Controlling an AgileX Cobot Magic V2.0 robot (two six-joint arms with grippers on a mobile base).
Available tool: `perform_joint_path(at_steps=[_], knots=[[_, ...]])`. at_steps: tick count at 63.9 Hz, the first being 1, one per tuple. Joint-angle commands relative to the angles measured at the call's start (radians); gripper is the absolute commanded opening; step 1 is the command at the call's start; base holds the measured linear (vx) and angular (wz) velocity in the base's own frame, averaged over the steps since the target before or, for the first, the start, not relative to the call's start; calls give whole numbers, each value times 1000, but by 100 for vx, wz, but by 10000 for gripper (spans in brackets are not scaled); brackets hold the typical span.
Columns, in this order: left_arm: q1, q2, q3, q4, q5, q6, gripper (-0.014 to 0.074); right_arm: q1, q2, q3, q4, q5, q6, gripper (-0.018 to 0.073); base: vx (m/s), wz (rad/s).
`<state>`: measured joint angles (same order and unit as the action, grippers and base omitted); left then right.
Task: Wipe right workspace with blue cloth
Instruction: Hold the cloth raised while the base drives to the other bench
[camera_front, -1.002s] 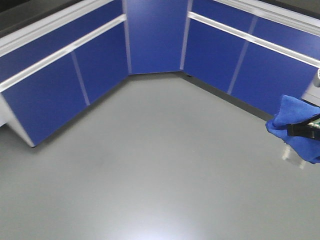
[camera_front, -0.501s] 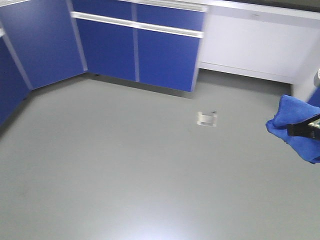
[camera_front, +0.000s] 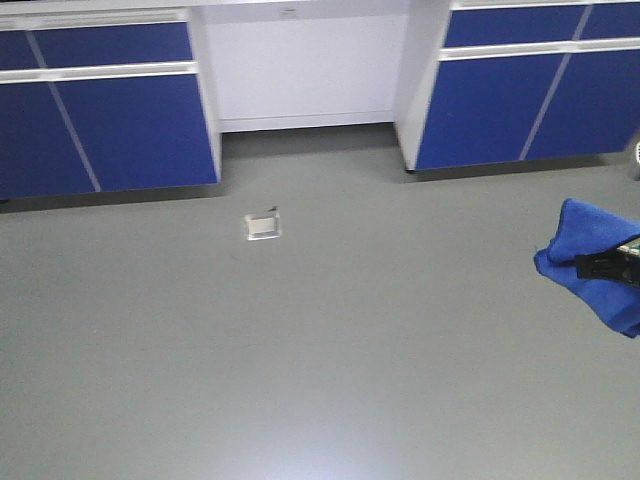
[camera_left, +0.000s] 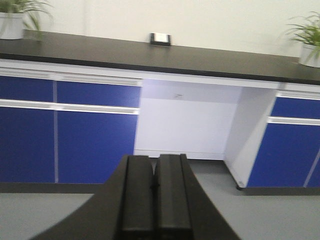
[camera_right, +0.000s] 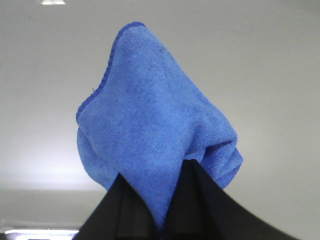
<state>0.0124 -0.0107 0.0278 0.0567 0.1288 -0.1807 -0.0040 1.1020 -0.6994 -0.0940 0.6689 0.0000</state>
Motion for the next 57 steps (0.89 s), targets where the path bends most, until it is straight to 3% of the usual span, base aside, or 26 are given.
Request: perform_joint_path(at_steps=[1, 36, 57], knots=[[-5, -16, 31, -6, -80, -8, -6, -3, -17, -29, -6, -12, -8, -4, 1, -49], [-5, -16, 31, -6, -80, -8, -6, -3, -17, -29, -6, 236, -8, -4, 8, -26], [-5, -16, 31, -6, -80, -8, -6, -3, -17, -29, -6, 379, -8, -4, 17, -2]])
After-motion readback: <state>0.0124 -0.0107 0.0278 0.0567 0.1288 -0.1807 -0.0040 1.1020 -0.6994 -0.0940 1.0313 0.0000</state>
